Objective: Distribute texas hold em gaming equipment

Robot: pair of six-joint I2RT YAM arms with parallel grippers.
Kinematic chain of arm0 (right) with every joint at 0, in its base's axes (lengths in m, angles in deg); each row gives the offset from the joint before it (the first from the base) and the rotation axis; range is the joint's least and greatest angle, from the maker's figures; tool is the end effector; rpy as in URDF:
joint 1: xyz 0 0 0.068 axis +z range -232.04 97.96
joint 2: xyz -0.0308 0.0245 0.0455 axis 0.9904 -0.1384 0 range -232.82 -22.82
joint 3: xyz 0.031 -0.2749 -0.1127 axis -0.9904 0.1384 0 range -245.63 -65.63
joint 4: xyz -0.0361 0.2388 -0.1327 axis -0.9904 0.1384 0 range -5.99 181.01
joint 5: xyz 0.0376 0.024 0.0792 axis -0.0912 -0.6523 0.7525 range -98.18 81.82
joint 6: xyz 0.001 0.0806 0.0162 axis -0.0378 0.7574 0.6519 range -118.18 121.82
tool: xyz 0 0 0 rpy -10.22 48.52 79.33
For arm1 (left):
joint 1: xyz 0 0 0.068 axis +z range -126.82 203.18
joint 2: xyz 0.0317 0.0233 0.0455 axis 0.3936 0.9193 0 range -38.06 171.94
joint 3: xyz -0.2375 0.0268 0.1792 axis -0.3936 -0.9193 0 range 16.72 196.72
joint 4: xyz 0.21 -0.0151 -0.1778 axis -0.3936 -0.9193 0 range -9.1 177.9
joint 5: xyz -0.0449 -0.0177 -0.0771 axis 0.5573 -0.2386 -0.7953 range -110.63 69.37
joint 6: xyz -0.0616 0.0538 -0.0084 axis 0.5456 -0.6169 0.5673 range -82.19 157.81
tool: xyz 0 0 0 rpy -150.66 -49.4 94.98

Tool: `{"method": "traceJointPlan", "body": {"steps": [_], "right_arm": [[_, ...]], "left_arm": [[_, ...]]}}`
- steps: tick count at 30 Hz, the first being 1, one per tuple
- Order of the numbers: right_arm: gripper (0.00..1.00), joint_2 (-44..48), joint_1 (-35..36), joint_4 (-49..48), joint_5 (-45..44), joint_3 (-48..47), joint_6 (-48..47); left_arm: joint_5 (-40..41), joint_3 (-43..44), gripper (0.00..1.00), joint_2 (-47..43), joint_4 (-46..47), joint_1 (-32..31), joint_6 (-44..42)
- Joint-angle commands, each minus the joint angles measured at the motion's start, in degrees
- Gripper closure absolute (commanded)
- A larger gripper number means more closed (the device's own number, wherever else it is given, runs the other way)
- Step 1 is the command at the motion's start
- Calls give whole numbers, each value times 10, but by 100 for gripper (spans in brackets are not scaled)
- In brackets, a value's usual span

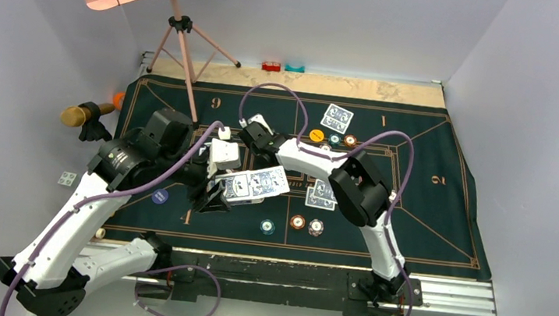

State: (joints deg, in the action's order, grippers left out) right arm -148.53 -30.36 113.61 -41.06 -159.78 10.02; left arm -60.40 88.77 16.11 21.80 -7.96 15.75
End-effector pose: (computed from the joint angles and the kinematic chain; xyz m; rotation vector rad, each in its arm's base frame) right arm 0.3450 0.3740 0.1471 -0.7239 2.3096 -0.3074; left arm 0.1173 -0.1245 0.3899 1.3261 1.9324 -0.9072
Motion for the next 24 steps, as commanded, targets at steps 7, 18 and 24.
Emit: {"method": "traceJointPlan", "body": {"steps": [7,18,24], "right_arm": [[50,74,3,-12,150,21,20],[34,242,-142,53,386,-65,153],[15,355,-191,5,558,0,213]], "left_arm": [[-7,21,100,-1,18,3,-4],[-7,20,100,-7,16,4,-4],[-4,17,100,-8,18,3,-7]]}}
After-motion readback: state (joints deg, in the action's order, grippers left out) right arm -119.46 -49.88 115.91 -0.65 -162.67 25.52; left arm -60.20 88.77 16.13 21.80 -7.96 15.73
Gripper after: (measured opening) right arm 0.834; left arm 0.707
